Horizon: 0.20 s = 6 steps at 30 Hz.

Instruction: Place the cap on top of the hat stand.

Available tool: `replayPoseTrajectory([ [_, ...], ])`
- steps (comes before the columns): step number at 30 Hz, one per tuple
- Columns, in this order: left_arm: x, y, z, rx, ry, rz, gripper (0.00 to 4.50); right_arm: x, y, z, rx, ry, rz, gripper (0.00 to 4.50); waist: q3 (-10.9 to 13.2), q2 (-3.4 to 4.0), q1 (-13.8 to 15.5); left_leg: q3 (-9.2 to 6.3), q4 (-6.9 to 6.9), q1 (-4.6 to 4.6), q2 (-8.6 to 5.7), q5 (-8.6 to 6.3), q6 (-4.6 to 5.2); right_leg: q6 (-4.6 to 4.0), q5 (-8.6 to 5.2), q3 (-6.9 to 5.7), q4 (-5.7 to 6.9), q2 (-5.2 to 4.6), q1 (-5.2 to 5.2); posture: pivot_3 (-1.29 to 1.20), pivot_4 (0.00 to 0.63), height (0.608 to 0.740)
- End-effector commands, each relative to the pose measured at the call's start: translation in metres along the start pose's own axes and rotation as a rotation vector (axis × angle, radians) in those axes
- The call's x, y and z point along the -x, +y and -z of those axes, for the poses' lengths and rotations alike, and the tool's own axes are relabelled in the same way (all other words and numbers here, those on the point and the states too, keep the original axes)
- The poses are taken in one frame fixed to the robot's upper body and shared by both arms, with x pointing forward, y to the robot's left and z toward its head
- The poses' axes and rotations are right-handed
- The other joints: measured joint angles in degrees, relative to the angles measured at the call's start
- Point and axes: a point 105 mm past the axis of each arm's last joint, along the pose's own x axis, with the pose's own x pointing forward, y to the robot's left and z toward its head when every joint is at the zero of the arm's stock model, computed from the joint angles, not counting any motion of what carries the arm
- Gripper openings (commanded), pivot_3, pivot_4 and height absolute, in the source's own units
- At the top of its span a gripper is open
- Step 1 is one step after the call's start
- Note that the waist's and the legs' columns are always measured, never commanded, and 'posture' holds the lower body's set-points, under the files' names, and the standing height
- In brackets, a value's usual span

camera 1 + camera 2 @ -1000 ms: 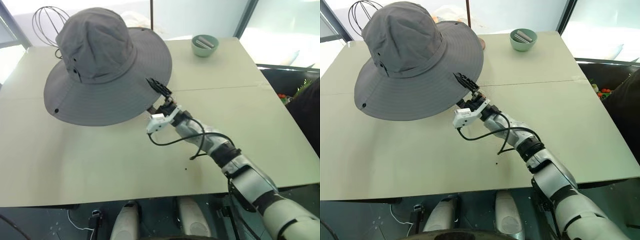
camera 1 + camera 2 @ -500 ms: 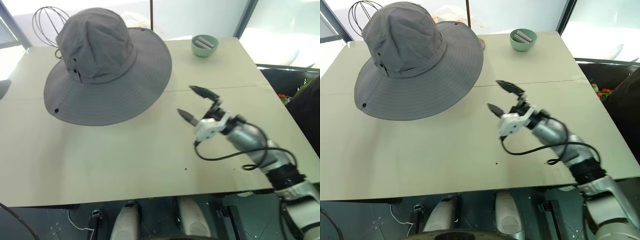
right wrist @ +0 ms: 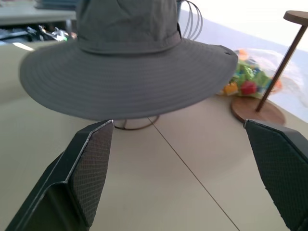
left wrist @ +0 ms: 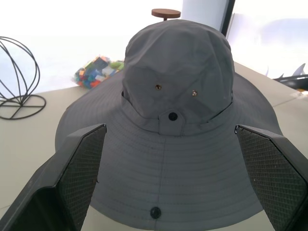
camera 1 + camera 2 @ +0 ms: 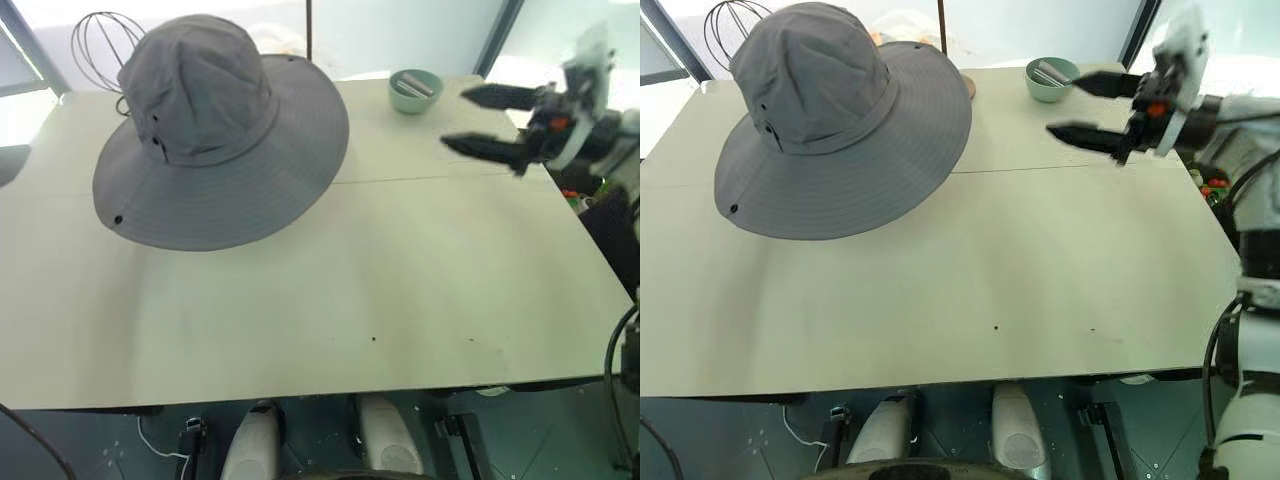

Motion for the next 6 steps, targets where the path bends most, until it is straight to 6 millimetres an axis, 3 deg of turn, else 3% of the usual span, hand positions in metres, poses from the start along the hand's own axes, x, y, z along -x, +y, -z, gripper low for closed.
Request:
replayPoseTrajectory([
  [1,-0.001,-0.011,-0.013,-0.052,-0.027,0.011,4.50,0.006,-0.007,-0.011,-0.004,-0.015,-0.006,4.42,0.00,0.00,0.19,0.00,0.01,-0.03,0.00,0.00,0.00,0.00,0.00,0.00,-0.02,-0.01,-0.01,0.00,0.150,0.740],
  [6,-0.005,-0.020,-0.018,-0.074,-0.019,0.009,4.50,0.011,0.006,-0.011,-0.008,0.051,-0.130,4.42,0.02,0.01,0.16,0.02,0.02,-0.05,-0.01,0.00,0.00,0.02,0.00,0.00,-0.03,-0.03,-0.02,0.00,0.150,0.740],
])
